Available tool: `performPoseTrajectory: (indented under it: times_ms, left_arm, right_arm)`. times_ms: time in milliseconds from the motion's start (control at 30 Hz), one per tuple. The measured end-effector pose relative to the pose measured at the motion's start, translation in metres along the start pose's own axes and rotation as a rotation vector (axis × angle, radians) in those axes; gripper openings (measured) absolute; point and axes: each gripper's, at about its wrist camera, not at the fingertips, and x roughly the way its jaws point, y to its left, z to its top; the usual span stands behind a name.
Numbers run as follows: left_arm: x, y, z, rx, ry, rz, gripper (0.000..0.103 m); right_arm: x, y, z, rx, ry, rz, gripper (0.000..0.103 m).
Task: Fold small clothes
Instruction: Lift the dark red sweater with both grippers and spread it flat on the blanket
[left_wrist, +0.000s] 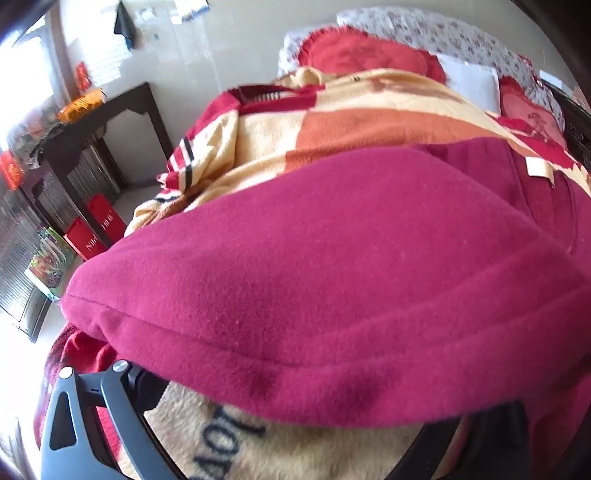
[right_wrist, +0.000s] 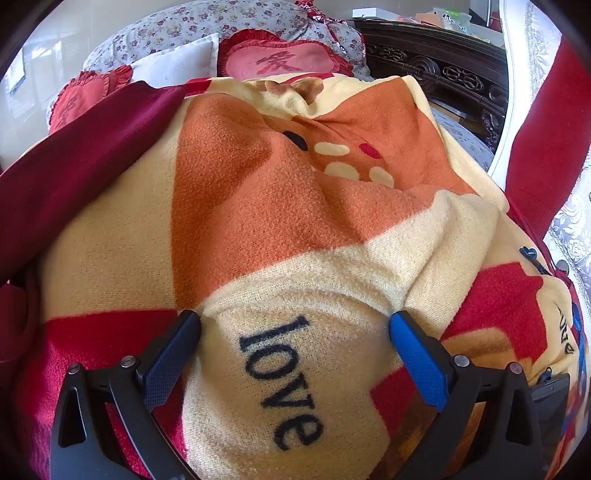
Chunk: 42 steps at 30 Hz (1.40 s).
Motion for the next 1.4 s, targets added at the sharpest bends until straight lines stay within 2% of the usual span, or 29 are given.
performPoseTrajectory:
  times_ms: [100,167,367,433,533,600,633,667,800,1033,1133,1400]
  left_arm:
    - [-0.010,0.007,-0.004,-0.020,0.064,-0.013,0.102]
    - [-0.026,0.012,-0.009,-0.033,0.063,-0.023,0.101]
    - [-0.103,0.024,-0.030,-0.013,-0.045,-0.022,0.102]
    - [-0.107,0.016,-0.019,-0.015,-0.043,-0.033,0.102]
    - [-0.122,0.013,-0.022,-0.011,-0.057,-0.043,0.102]
    - [-0.127,0.009,-0.021,-0.014,-0.072,-0.051,0.102]
    - [-0.131,0.008,-0.019,-0.013,-0.076,-0.056,0.102]
    - [-0.136,0.006,-0.016,-0.013,-0.082,-0.060,0.102]
    - [-0.149,-0.001,-0.016,-0.001,-0.103,-0.095,0.102]
    - [-0.166,-0.013,-0.018,0.014,-0.119,-0.164,0.102]
    - [-0.171,-0.014,-0.020,0.011,-0.126,-0.175,0.102]
    - [-0.182,-0.015,-0.020,0.011,-0.132,-0.184,0.102]
  right_arm:
    - [0.000,0.000,0.000,-0.001,0.001,-0.001,0.087]
    - [0.000,0.000,0.000,-0.001,0.001,-0.001,0.087]
    - [0.000,0.000,0.000,-0.005,0.002,-0.007,0.087]
    - [0.000,0.000,0.000,-0.006,0.002,-0.008,0.087]
    - [0.000,0.003,0.001,0.004,0.025,-0.012,0.087]
    - [-0.003,0.001,0.004,0.020,0.093,-0.008,0.084]
    - [-0.007,0.001,0.003,0.024,0.119,0.007,0.075]
    - [-0.015,0.001,0.002,0.024,0.145,0.030,0.068]
    - [-0.059,0.001,-0.011,0.048,0.167,0.069,0.066]
    - [-0.177,0.000,-0.027,0.130,0.027,0.177,0.066]
    - [-0.210,0.013,-0.029,0.098,0.033,0.232,0.066]
    - [-0.299,0.058,-0.031,-0.082,0.030,0.364,0.066]
